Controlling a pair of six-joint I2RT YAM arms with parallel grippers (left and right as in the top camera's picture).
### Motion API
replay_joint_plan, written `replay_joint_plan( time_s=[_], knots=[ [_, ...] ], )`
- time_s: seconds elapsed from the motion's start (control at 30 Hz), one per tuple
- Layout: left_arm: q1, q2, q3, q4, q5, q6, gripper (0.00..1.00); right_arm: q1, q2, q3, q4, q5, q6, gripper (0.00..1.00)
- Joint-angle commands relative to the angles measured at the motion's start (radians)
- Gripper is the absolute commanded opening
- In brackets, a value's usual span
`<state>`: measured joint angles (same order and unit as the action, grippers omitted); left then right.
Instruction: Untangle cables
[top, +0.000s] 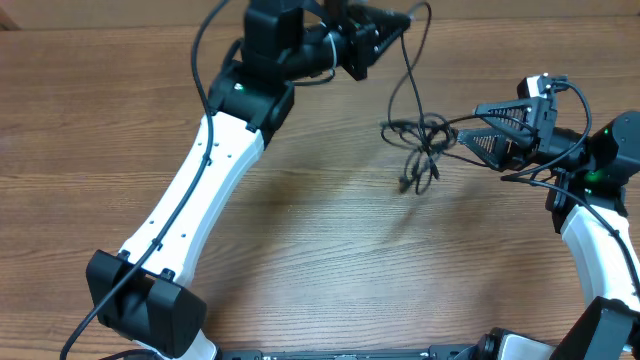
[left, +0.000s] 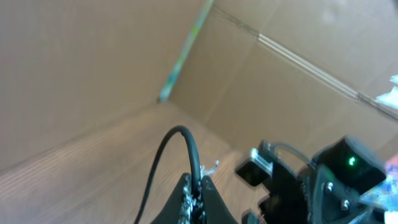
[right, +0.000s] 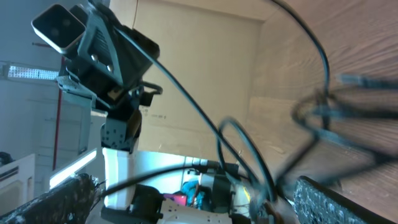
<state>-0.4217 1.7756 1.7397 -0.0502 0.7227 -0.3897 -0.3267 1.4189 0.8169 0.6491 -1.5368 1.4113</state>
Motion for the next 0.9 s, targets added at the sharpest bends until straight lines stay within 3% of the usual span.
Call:
replay_joint_plan(
  time_s=[0.0, 0.1, 0.23, 0.5, 0.63, 0.77, 0.87],
  knots=[
    [0.047, -0.024, 0.009, 0.133, 0.095, -0.143, 0.04, 0.002, 0.001, 0.006, -0.036, -0.029, -0.055, 1.00],
    [0.056, -0.024, 0.009, 0.259, 0.169, -0.223, 0.04, 0.002, 0.001, 0.006, -0.061, -0.013, -0.065, 1.00],
    [0.057, -0.024, 0.009, 0.399, 0.154, -0.286, 0.04, 0.009, 0.001, 0.006, -0.113, -0.010, -0.085, 1.00],
    [0.057, -0.024, 0.010, 0.619, 0.174, -0.427, 0.04, 0.012, 0.001, 0.006, -0.374, 0.044, -0.290, 1.00],
    [0.057, -0.024, 0.010, 0.703, 0.325, -0.481, 0.04, 0.008, 0.001, 0.006, -0.393, 0.098, -0.313, 1.00],
    [0.075, -0.024, 0.010, 0.765, 0.611, -0.478, 0.04, -0.034, 0.001, 0.006, -0.390, 0.114, -0.314, 1.00],
    [0.123, -0.024, 0.010, 0.742, 0.638, -0.477, 0.04, -0.053, 0.001, 0.006, -0.390, 0.049, -0.321, 1.00]
  ],
)
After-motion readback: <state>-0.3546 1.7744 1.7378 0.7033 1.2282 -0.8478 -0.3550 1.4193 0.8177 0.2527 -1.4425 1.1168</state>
